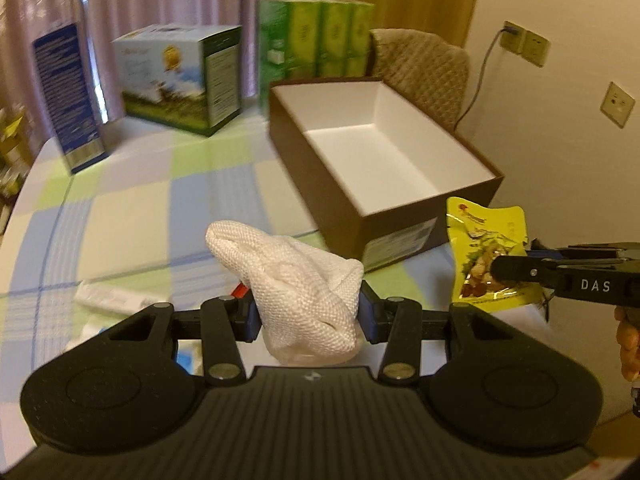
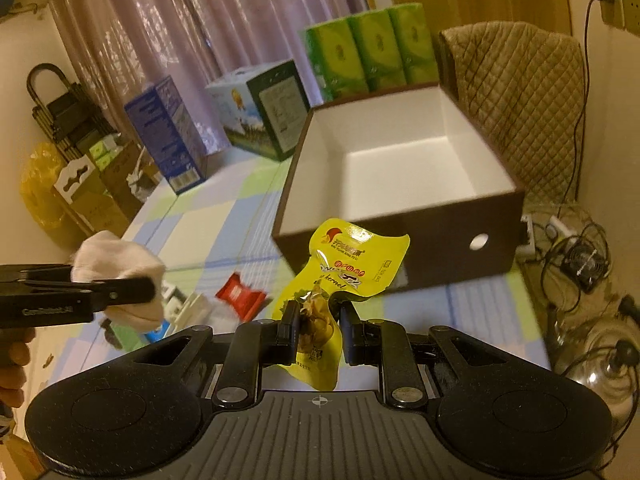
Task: Organize objects
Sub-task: 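Carry glove and pouch into the brown box and open both tools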
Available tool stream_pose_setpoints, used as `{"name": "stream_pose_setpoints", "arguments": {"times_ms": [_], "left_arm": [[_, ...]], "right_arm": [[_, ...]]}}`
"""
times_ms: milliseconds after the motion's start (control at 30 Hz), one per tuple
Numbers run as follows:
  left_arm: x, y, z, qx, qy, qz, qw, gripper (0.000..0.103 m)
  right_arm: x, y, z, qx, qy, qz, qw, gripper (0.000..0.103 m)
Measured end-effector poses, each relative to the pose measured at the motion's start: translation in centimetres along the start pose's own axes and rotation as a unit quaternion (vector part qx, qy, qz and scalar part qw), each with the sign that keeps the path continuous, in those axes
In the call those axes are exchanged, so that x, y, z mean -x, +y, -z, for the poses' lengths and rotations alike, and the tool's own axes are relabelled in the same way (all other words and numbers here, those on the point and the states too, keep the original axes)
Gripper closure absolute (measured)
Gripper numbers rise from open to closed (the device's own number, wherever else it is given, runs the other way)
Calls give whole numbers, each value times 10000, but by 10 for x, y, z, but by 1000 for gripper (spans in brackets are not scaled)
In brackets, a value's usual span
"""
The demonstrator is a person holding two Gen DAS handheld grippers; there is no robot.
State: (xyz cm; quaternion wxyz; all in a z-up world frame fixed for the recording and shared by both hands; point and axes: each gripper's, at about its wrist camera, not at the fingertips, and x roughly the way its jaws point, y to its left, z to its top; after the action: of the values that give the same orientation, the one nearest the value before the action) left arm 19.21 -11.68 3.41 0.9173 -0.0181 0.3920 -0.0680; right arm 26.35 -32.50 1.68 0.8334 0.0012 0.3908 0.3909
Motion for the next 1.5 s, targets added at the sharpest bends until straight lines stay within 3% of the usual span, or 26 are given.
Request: {"name": "stream_pose_setpoints", "arguments": {"times_ms": [433,867,1367,1500], "left_arm": [[-59,-53,-73,-209,-128,143,9996,62],[-127,-71,-119,-38,86,5,10000,62],[-204,-84,-121,-29,818,-10,9966,60],[-216,-86,-120,-81,955,77,9954,55]], "right_arm": [[-8,-51,-66,281,-195,-99,9994,86],[-60,-90,-114,523,94,-143,9985,86],[-119,-125,-122,699,872,-21,9937,86],[-125,-130,-123,686,961,-14,9930,86]]}}
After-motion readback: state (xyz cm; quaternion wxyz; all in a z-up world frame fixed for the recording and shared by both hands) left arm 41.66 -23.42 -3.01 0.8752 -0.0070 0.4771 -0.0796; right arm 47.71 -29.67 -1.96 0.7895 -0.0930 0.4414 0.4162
